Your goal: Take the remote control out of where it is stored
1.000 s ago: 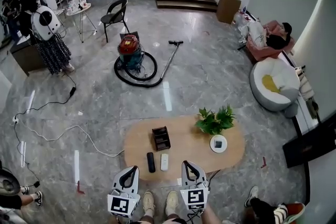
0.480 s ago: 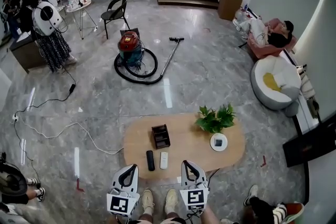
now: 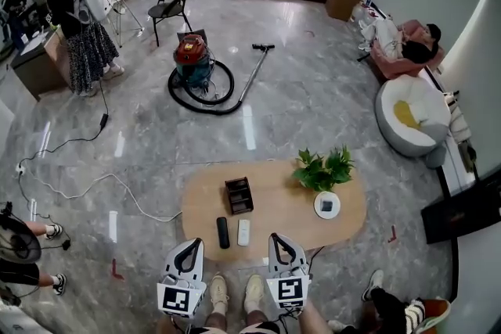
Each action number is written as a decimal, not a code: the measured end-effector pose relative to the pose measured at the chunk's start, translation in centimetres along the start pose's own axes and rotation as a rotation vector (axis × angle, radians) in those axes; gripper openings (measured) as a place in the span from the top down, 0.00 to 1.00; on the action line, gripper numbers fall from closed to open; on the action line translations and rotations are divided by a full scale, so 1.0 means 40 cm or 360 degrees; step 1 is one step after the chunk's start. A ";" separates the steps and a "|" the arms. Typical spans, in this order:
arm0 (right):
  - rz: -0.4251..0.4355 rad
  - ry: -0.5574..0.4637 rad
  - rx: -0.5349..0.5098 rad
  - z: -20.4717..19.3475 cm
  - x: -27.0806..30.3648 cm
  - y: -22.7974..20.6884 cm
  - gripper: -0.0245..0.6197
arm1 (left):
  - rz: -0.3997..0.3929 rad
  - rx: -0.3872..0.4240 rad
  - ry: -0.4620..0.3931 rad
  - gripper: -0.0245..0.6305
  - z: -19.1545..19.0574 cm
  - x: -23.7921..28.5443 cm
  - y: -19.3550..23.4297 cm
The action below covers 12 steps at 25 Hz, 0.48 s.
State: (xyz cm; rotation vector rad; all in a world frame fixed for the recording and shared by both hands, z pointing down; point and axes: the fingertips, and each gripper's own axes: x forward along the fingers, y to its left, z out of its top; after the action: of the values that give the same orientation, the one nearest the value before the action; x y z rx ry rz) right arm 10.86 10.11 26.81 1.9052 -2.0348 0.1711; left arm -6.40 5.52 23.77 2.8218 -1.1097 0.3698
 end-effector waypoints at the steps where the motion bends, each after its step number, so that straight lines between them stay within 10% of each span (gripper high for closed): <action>1: 0.0019 0.0013 -0.0010 -0.008 0.008 0.006 0.95 | 0.0003 -0.0008 0.0006 0.96 -0.011 0.005 0.007; 12: 0.0081 0.0031 -0.0117 -0.122 0.135 0.013 0.95 | 0.0064 -0.0006 0.0064 0.96 -0.127 0.062 0.078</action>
State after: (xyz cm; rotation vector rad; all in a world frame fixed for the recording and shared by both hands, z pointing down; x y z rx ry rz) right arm 10.96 6.62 33.23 1.8019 -2.0491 0.1254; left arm -7.76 2.45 29.28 2.7796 -1.1595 0.4249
